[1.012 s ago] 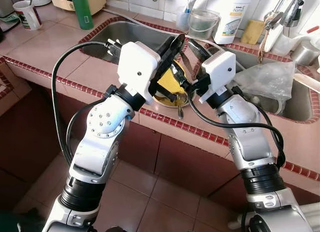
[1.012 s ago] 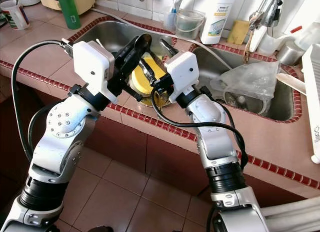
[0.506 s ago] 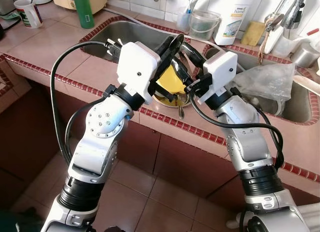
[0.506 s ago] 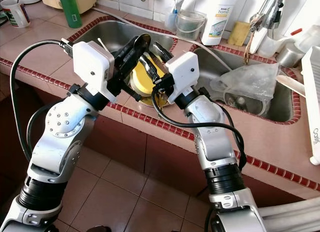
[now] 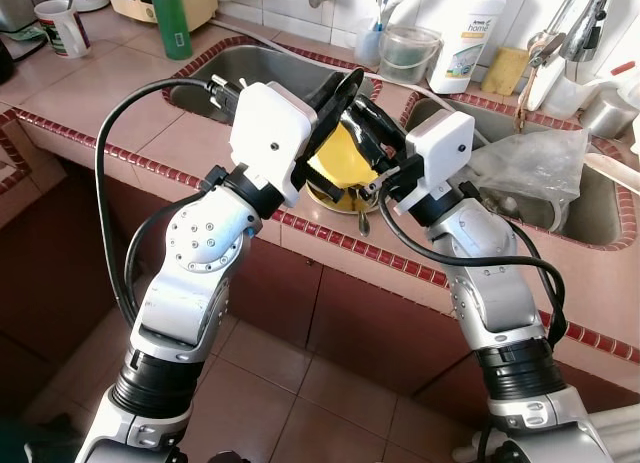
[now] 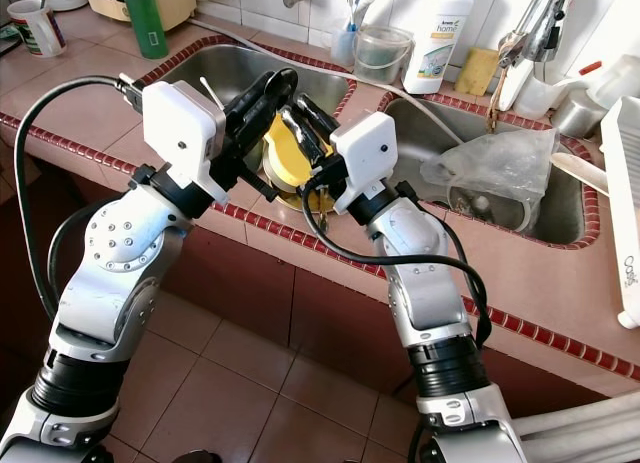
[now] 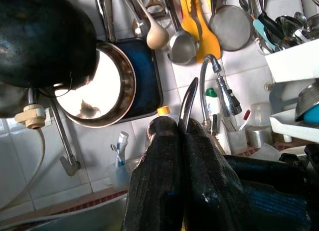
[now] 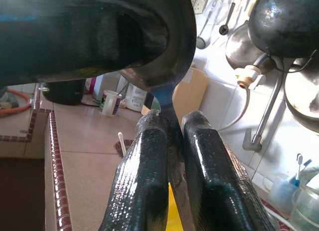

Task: Kitchen organization

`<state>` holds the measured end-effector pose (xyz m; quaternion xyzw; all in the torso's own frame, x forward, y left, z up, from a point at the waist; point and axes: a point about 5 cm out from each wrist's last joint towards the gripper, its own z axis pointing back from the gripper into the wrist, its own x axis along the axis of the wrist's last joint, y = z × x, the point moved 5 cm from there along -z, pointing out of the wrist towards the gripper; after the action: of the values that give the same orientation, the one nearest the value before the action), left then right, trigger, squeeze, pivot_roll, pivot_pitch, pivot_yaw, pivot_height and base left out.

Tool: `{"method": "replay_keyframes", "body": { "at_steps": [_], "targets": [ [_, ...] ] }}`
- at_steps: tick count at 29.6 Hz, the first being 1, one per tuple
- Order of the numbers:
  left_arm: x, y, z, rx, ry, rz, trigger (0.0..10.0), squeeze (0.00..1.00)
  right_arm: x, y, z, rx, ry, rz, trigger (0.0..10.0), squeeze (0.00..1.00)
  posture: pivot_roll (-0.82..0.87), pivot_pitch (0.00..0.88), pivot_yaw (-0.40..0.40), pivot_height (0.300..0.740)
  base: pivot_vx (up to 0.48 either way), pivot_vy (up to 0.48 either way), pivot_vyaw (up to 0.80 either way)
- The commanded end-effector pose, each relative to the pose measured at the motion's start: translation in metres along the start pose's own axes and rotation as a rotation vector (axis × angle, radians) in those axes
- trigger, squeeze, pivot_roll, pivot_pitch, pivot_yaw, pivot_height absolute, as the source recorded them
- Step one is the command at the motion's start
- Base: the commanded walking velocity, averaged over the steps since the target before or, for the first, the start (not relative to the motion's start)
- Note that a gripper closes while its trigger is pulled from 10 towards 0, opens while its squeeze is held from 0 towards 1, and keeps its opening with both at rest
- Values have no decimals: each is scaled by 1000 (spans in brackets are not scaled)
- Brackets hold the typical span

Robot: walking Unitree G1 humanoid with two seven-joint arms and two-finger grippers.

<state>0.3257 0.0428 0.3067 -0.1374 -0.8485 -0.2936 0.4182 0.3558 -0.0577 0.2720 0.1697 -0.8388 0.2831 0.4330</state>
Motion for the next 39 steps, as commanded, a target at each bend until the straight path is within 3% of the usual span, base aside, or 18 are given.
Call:
{"method": "replay_keyframes", "body": {
  "at_steps": [1, 13, 14, 15, 29, 34, 35, 36, 37, 38, 39],
  "targets": [
    [9, 2, -2, 1, -33, -16, 10000, 0, 2, -9, 6, -37, -2, 6, 0, 0, -28, 68, -54, 740, 0, 0, 0],
    [15, -3, -3, -13, -56, 11, 10000, 16, 3, -10, 7, -45, -3, 7, 0, 0, -29, 75, -50, 740, 0, 0, 0],
    [16, -3, -3, -14, -57, 12, 10000, 471, 3, -10, 7, -46, -4, 8, 0, 0, -30, 75, -48, 740, 0, 0, 0],
    [17, -3, -2, -13, -61, 19, 10000, 1000, 3, -10, 7, -47, -5, 10, 0, 0, -30, 76, -47, 740, 0, 0, 0],
    [24, -5, -4, -28, -100, 75, 10000, 1000, 6, -15, 6, -61, -12, 20, 0, 0, -36, 81, -41, 740, 0, 0, 0],
    [13, 1, -4, 6, -52, 79, 10000, 1000, 8, -20, 6, -83, -17, 22, 0, 0, -41, 85, -36, 740, 0, 0, 0],
    [10, 2, -3, 15, -42, 85, 10000, 1000, 8, -21, 6, -89, -18, 22, 4235, 0, -43, 85, -35, 740, 0, 0, 0],
    [8, 3, -3, 21, -35, 90, 10000, 1000, 9, -22, 5, -92, -19, 22, 4235, 0, -43, 85, -35, 740, 0, 0, 0],
    [6, 5, -2, 32, -26, 100, 10000, 545, 9, -23, 5, -97, -19, 25, 10000, 0, -45, 85, -31, 740, 0, 0, 0],
    [3, 7, -2, 46, -13, 107, 10000, 0, 9, -24, 6, -103, -18, 25, 10000, 0, -47, 87, -29, 740, 0, 0, 0],
    [0, 9, -1, 61, 0, 117, 10000, 0, 9, -25, 6, -111, -18, 24, 10000, 0, -48, 87, -28, 740, 0, 0, 0]
  ]
}}
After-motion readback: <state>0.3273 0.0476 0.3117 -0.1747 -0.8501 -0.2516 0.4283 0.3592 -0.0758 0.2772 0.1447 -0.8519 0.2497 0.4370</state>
